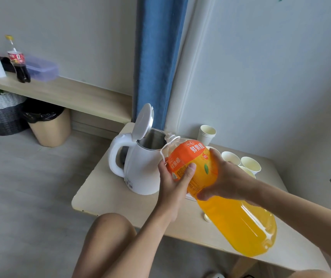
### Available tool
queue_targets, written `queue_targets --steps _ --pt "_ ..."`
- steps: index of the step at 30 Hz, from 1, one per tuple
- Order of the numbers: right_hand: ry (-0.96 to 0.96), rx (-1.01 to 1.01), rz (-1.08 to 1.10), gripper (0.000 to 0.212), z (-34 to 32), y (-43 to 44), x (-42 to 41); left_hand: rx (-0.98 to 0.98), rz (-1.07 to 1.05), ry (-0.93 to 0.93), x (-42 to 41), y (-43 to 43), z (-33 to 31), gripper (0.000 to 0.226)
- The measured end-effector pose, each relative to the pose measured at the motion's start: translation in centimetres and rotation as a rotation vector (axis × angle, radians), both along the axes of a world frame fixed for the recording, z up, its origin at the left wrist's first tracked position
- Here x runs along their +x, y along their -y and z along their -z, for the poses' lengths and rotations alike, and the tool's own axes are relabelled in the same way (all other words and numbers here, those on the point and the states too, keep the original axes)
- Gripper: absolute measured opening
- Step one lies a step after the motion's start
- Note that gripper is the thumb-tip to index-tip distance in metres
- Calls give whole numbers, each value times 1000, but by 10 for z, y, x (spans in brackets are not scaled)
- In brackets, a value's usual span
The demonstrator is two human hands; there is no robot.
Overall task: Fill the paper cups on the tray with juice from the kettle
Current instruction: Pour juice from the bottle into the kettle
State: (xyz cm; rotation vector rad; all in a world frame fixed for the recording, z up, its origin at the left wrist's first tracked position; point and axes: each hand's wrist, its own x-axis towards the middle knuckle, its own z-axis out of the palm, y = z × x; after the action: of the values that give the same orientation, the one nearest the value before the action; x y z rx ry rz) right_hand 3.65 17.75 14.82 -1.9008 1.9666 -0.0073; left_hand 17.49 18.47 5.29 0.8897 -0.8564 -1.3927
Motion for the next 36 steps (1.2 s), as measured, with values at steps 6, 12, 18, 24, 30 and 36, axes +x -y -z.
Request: queue_targets --steps 6,12,18,24,30,36 --pt "-66 104 -2 137 -14 9 11 69 55 -139 1 2 4 80" --pt "-108 136 -29 137 -31 14 16 76 64 -186 -1 8 5 90" --pt "-179 160 -77 134 -44 17 26 94 55 -238 -3 10 2 114" --pt "-233 192 -111 133 -49 18 31 89 57 -247 -2 10 2 118" --pt "-295 214 -143 135 -49 19 33 84 60 -273 -2 9 2 116" --pt "-360 226 -173 137 -50 22 35 73 55 -313 -3 10 2 113"
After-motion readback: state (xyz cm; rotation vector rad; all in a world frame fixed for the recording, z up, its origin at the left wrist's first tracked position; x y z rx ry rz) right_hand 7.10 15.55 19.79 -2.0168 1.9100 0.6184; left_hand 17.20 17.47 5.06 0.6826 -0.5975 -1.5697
